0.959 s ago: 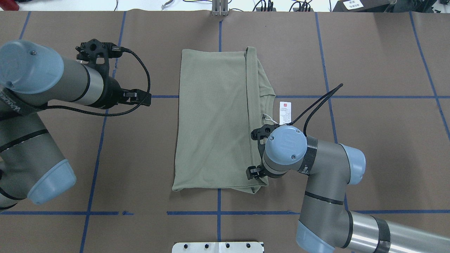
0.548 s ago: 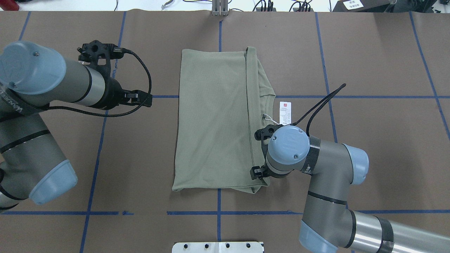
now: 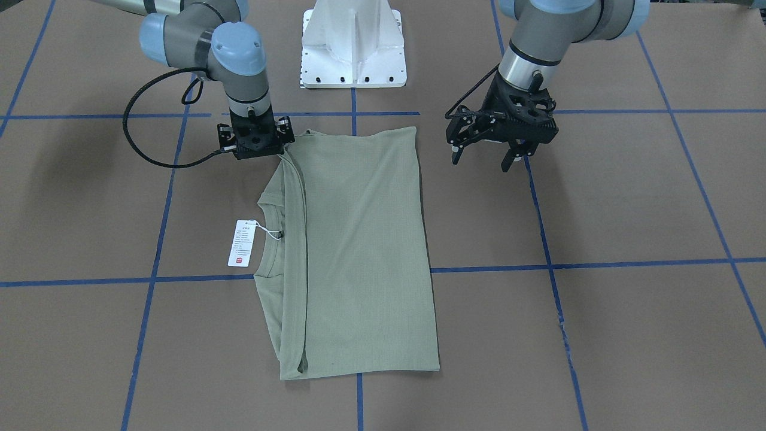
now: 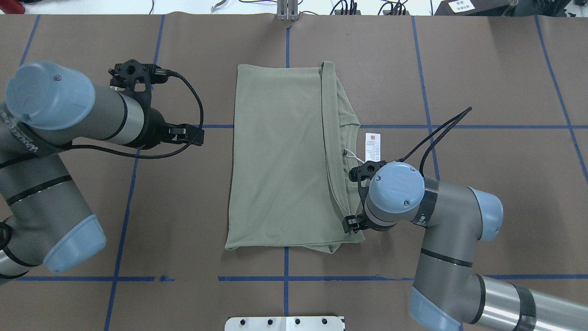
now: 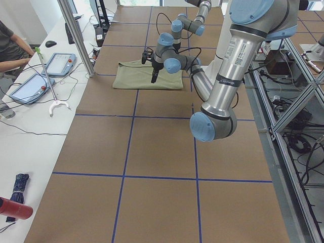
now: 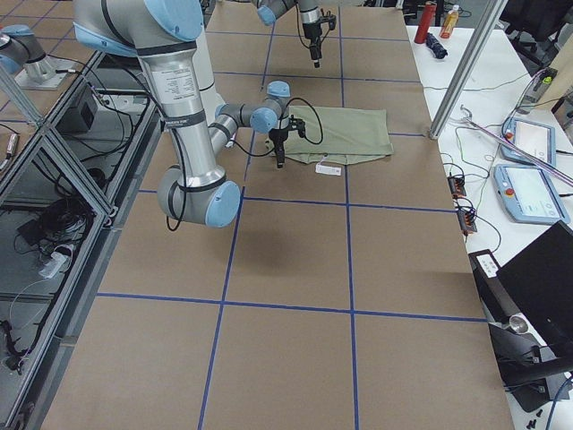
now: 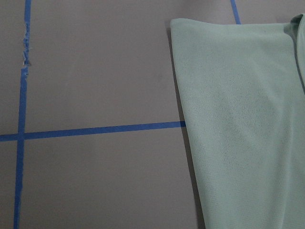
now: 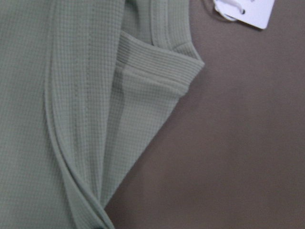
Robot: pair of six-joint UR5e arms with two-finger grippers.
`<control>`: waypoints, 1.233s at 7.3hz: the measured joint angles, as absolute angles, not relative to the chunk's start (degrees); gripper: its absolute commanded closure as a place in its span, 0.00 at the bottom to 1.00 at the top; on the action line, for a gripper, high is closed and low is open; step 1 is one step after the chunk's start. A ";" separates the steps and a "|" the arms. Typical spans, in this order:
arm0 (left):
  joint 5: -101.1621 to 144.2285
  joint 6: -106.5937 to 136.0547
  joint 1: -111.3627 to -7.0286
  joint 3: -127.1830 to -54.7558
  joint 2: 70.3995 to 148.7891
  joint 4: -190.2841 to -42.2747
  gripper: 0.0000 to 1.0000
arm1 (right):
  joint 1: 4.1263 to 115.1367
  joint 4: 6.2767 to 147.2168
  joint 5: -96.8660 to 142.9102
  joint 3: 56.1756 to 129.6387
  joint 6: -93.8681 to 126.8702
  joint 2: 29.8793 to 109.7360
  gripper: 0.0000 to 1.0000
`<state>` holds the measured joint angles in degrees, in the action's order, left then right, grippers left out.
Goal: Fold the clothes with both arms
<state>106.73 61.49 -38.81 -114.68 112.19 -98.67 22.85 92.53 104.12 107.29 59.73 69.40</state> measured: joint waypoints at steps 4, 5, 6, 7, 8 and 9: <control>106.70 61.78 -38.04 -114.80 112.25 -98.70 0.00 | 23.61 92.60 104.22 108.53 58.42 67.59 0.00; 106.70 61.71 -38.04 -114.75 112.24 -98.70 0.00 | 24.40 92.61 104.23 106.49 57.66 64.75 0.00; 106.70 61.66 -38.04 -114.68 112.24 -98.70 0.00 | 25.13 92.54 104.22 103.58 57.11 61.79 0.00; 106.70 61.63 -38.03 -114.61 112.21 -98.70 0.00 | 25.89 92.45 104.18 100.94 56.02 59.68 0.00; 106.70 61.62 -38.03 -114.61 112.20 -98.70 0.00 | 26.55 92.42 104.16 99.33 54.59 58.70 0.00; 106.70 61.61 -38.03 -114.67 112.21 -98.70 0.00 | 26.88 92.46 104.19 98.35 53.76 58.37 0.00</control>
<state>106.70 61.61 -38.03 -114.67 112.21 -98.70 26.88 92.46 104.19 98.35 53.76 58.37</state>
